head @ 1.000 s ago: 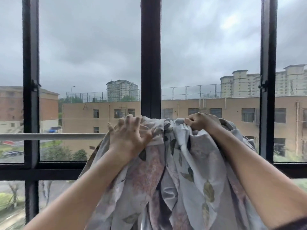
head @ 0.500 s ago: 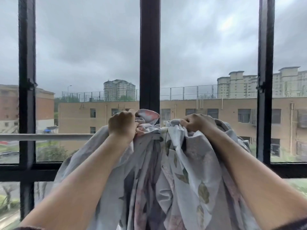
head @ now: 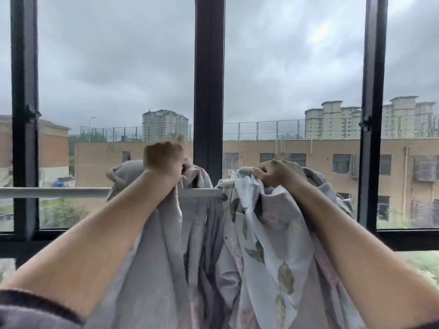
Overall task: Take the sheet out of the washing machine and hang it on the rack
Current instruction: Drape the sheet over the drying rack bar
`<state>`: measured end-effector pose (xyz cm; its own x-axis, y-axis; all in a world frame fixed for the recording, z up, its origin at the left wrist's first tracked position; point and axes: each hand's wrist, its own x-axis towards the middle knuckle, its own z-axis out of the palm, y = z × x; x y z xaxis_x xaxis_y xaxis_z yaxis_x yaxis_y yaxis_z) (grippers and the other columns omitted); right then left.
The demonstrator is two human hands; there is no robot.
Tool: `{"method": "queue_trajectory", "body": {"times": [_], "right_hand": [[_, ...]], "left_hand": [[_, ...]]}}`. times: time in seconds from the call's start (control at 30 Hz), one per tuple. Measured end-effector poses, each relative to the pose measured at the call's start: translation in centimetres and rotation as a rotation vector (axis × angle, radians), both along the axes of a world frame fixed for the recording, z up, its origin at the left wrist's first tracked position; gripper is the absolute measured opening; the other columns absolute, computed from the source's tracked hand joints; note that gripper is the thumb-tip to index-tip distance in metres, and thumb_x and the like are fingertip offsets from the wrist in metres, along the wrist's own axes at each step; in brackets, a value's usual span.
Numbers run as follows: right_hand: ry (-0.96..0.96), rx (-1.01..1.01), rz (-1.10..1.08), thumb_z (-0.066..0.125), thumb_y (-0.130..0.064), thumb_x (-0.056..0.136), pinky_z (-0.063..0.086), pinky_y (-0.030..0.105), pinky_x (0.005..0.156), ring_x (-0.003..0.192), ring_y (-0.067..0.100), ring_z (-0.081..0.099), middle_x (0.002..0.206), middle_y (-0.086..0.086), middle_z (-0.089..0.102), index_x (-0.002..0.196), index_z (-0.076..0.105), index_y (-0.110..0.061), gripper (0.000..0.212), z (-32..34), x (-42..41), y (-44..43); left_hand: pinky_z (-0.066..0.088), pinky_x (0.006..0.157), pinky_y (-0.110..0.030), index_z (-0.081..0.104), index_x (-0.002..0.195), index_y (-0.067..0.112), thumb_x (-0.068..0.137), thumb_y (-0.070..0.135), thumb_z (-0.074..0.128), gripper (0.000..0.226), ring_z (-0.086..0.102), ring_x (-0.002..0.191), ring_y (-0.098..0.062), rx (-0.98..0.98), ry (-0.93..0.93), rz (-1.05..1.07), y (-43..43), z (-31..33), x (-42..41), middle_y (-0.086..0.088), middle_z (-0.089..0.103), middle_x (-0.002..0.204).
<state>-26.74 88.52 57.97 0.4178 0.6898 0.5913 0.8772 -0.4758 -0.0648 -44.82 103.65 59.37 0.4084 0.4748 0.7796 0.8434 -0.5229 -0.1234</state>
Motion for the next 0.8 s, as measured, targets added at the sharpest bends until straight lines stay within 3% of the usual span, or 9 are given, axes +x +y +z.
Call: {"method": "queue_trajectory", "body": {"times": [0.13,0.2,0.27,0.4,0.5,0.57,0.63,0.7,0.8], "right_hand": [[-0.005,0.008,-0.019,0.036,-0.044,0.094,0.041,0.038,0.089,0.095,0.025,0.058,0.104,0.003,0.069,0.099,0.068,-0.029,0.036,-0.3,0.4,-0.5],[-0.009,0.015,-0.021,0.036,-0.045,0.094,0.040,0.038,0.090,0.090,0.023,0.055,0.103,0.004,0.069,0.092,0.067,-0.027,0.035,-0.3,0.7,-0.6],[-0.024,0.021,-0.013,0.037,-0.045,0.094,0.040,0.038,0.090,0.090,0.024,0.055,0.102,0.004,0.069,0.087,0.065,-0.027,0.034,-0.2,0.8,-0.6],[-0.025,0.027,0.000,0.037,-0.045,0.094,0.040,0.038,0.090,0.099,0.025,0.058,0.106,0.004,0.069,0.103,0.068,-0.030,0.036,-0.3,0.6,-0.3],[-0.036,0.035,0.005,0.038,-0.043,0.094,0.035,0.035,0.082,0.100,0.026,0.058,0.108,0.005,0.068,0.102,0.068,-0.029,0.035,-0.3,0.6,0.0],[-0.036,0.026,-0.001,0.038,-0.041,0.093,0.032,0.034,0.079,0.102,0.027,0.058,0.110,0.006,0.068,0.103,0.068,-0.028,0.034,-0.2,0.6,0.2],[-0.033,0.021,-0.002,0.038,-0.042,0.093,0.033,0.035,0.079,0.102,0.027,0.058,0.110,0.006,0.068,0.103,0.068,-0.029,0.034,-0.2,0.6,0.2],[-0.040,0.019,-0.004,0.038,-0.042,0.094,0.034,0.036,0.081,0.101,0.027,0.058,0.109,0.006,0.068,0.101,0.068,-0.028,0.034,-0.2,0.8,0.0],[-0.044,0.014,-0.004,0.036,-0.045,0.092,0.033,0.035,0.080,0.096,0.025,0.057,0.106,0.005,0.068,0.094,0.067,-0.026,0.037,-0.2,1.1,0.0]], "left_hand": [[0.046,0.077,-0.029,0.060,0.093,0.020,0.086,0.060,0.047,0.043,0.056,0.084,-0.017,-0.552,0.233,-0.266,0.6,-1.5,0.5,-0.002,0.063,0.095],[0.041,0.083,-0.031,0.050,0.114,0.026,0.080,0.057,0.056,0.047,0.052,0.096,-0.016,-0.592,0.441,-0.253,-0.2,-1.9,-1.9,0.001,0.057,0.110],[0.040,0.092,-0.042,0.034,0.125,0.036,0.071,0.042,0.062,0.061,0.048,0.107,-0.022,-0.441,0.536,-0.068,-1.1,-2.8,-4.1,0.002,0.049,0.116],[0.044,0.071,-0.032,0.051,0.098,0.026,0.088,0.024,0.046,0.011,0.057,0.092,-0.024,-0.084,0.224,-0.083,-1.8,-3.1,-4.7,0.000,0.057,0.098],[0.044,0.067,-0.030,0.064,0.085,0.015,0.079,0.005,0.056,0.014,0.061,0.087,-0.029,-0.051,-0.284,-0.375,0.5,-1.9,-3.1,-0.009,0.066,0.091],[0.044,0.077,-0.030,0.065,0.096,0.011,0.078,0.004,0.060,0.020,0.059,0.098,-0.029,-0.195,-0.455,-0.588,2.2,-1.3,-1.5,-0.013,0.065,0.103],[0.039,0.091,-0.029,0.056,0.118,0.015,0.077,0.033,0.068,0.046,0.051,0.114,-0.022,-0.518,-0.304,-0.730,2.3,-1.2,-0.7,-0.009,0.056,0.126],[0.036,0.099,-0.033,0.044,0.131,0.021,0.064,0.066,0.061,0.081,0.043,0.124,-0.017,-0.770,-0.065,-0.761,1.6,-1.8,-1.3,-0.003,0.043,0.141],[0.036,0.105,-0.037,0.025,0.142,0.030,0.046,0.082,0.055,0.114,0.039,0.128,-0.018,-0.672,0.240,-0.507,0.6,-2.3,-4.0,0.003,0.032,0.147]]}}
